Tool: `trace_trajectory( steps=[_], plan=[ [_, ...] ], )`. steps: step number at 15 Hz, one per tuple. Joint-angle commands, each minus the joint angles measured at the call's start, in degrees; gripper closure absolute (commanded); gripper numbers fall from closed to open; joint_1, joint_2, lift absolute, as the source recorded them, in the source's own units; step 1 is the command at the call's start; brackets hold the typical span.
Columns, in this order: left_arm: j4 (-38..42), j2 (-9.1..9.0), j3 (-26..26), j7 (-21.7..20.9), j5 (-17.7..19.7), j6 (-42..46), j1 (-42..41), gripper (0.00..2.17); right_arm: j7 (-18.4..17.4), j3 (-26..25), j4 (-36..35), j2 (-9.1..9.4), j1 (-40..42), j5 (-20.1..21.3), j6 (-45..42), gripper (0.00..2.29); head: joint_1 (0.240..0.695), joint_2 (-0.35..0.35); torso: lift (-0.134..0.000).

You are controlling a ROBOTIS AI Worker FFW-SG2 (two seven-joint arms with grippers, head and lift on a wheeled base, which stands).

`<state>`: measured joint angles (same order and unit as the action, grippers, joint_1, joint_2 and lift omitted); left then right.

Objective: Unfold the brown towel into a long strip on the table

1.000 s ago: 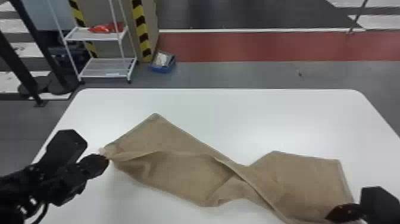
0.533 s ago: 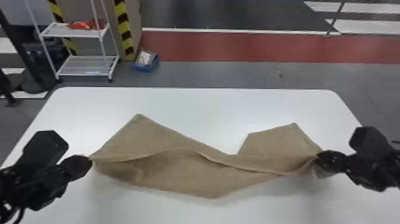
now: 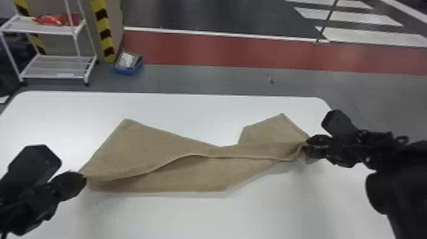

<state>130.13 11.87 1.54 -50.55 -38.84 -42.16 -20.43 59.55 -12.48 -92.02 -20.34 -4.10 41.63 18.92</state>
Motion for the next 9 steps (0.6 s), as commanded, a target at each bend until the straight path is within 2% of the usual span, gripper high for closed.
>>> trace_trajectory(
  steps=[1, 3, 6, 8, 9],
  plan=[
    [-0.5, 0.25, -0.1, -0.2, -0.3, 0.0, 0.1, 1.97, 1.0, -2.2, -2.0, -0.49, 2.8, -1.7, 0.2, 0.0, 0.695, -0.178, -0.123],
    [-1.0, 0.43, -0.1, -0.3, -0.4, 0.0, 0.3, 1.97, 3.9, -5.6, -6.9, -1.2, 6.2, -4.7, 0.4, 0.05, 0.695, -0.188, -0.123],
    [-1.6, 0.61, -0.1, -0.4, -0.4, 0.2, 0.4, 1.97, 7.2, -8.3, -13.3, -2.52, 12.1, -5.1, -0.5, 0.08, 0.695, -0.205, -0.123],
    [-1.8, 0.69, -0.1, -0.4, -0.5, 0.2, 0.5, 1.97, 8.9, -8.5, -14.5, -3.57, 14.8, -2.6, -2.8, 0.14, 0.695, -0.214, -0.123],
    [-1.9, 0.78, -0.1, -0.4, -0.5, 0.4, 0.5, 1.97, 9.3, -7.9, -14.3, -4.01, 15.2, 0.1, -3.0, 0.2, 0.695, -0.217, -0.123]
  ],
)
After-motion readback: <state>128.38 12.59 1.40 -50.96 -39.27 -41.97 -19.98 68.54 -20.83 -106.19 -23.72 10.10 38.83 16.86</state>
